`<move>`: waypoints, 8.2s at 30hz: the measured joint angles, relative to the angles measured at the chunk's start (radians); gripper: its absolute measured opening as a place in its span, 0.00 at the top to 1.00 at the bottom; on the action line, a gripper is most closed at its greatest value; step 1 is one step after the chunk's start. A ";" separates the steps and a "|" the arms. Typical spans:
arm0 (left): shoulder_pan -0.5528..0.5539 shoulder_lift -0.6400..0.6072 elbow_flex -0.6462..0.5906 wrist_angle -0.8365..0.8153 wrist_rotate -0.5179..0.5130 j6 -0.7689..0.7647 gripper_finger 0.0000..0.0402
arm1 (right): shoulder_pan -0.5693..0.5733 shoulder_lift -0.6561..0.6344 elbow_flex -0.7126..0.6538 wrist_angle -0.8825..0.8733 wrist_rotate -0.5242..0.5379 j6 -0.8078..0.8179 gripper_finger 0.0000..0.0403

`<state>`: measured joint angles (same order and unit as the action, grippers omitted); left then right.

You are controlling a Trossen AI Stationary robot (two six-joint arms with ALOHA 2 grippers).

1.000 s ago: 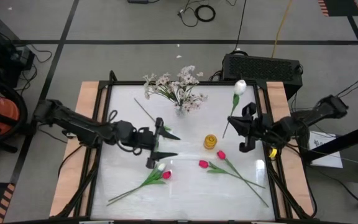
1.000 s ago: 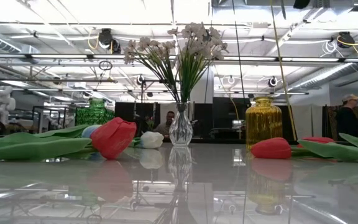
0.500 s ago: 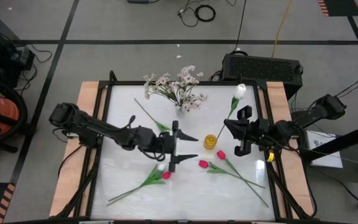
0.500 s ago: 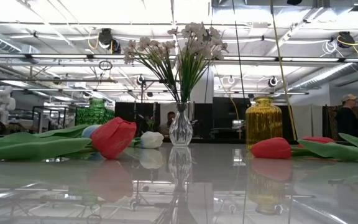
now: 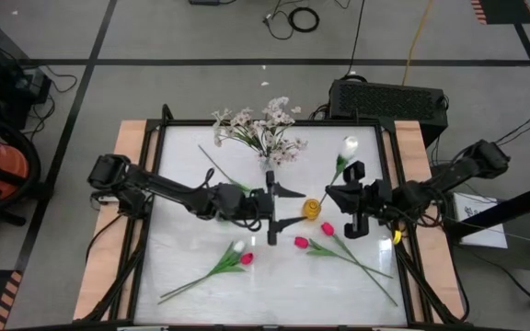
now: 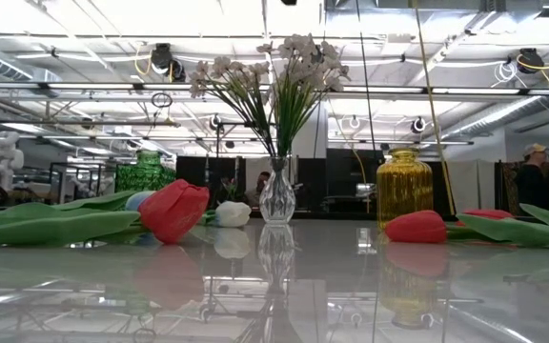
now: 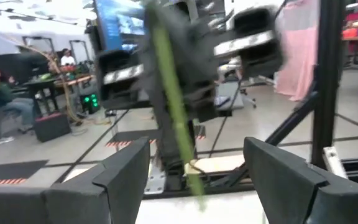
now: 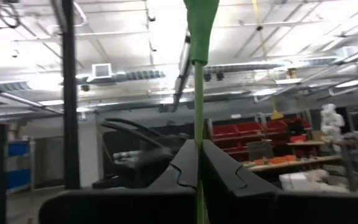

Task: Sort flowers into vase by color
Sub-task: Put the top right white flower into the yellow vase, then put the top white flower into the yellow vase

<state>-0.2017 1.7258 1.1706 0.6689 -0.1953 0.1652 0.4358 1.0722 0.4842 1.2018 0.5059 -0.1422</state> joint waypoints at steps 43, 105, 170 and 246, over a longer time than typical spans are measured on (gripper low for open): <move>0.046 0.041 0.030 -0.167 0.128 -0.054 0.96 | 0.019 0.090 0.113 -0.168 0.044 -0.027 0.79; -0.032 -0.215 0.030 -0.719 0.061 -0.213 0.31 | 0.084 -0.170 0.113 -0.651 0.137 0.128 1.00; -0.171 -0.504 0.004 -1.326 -0.372 -0.237 0.31 | -0.064 -0.028 0.113 -0.994 0.300 0.341 0.80; 0.715 -0.229 -0.462 -1.095 0.026 0.664 0.46 | 0.103 -0.230 0.112 -1.019 0.300 0.264 0.72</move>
<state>0.5129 1.4967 0.7086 -0.4259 -0.1692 0.8288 0.5388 0.8425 0.5966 0.1830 0.8062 0.1220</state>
